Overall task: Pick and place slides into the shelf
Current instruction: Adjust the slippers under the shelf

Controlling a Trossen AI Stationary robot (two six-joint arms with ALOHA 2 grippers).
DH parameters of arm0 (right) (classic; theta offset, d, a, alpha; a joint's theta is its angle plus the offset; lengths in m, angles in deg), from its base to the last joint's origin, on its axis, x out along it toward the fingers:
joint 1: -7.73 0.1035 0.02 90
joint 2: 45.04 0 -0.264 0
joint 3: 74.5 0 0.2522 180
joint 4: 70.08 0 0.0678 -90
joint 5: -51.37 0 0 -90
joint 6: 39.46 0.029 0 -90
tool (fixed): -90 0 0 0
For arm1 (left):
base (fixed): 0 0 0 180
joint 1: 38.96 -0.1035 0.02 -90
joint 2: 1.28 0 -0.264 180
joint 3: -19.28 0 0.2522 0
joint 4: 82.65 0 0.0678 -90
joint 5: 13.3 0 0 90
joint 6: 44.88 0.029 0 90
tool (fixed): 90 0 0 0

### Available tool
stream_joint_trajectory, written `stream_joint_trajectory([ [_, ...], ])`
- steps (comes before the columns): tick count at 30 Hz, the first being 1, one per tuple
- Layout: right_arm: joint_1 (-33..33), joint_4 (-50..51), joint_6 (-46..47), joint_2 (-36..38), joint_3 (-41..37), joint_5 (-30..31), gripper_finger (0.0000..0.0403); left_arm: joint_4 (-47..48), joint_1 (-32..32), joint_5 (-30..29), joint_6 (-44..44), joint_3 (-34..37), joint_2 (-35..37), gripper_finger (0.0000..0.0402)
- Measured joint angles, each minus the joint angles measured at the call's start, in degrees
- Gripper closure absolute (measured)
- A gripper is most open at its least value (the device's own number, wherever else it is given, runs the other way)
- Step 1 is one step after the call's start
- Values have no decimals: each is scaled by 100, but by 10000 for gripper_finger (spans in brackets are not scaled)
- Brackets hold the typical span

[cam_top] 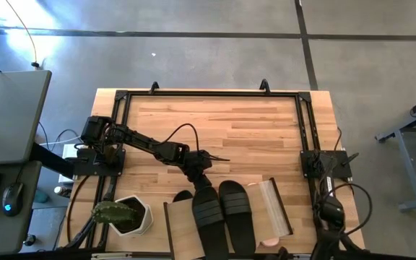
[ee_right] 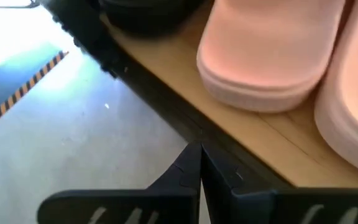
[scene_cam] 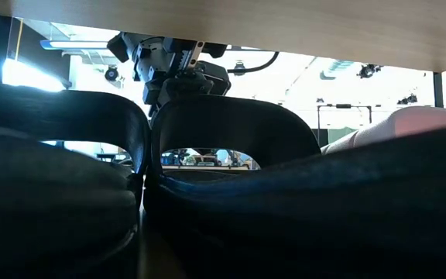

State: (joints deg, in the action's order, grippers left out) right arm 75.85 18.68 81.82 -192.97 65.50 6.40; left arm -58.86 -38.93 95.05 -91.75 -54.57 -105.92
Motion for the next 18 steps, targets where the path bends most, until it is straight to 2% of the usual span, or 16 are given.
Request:
stream_joint_trajectory([
  [10, -205, -317, 37, -102, 0, 254, 403, 34, 0, 18, -6, 0, 0, 402],
  [18, -402, -226, -53, -102, 0, 6, 403, 41, 2, 20, -7, 0, 0, 401],
])
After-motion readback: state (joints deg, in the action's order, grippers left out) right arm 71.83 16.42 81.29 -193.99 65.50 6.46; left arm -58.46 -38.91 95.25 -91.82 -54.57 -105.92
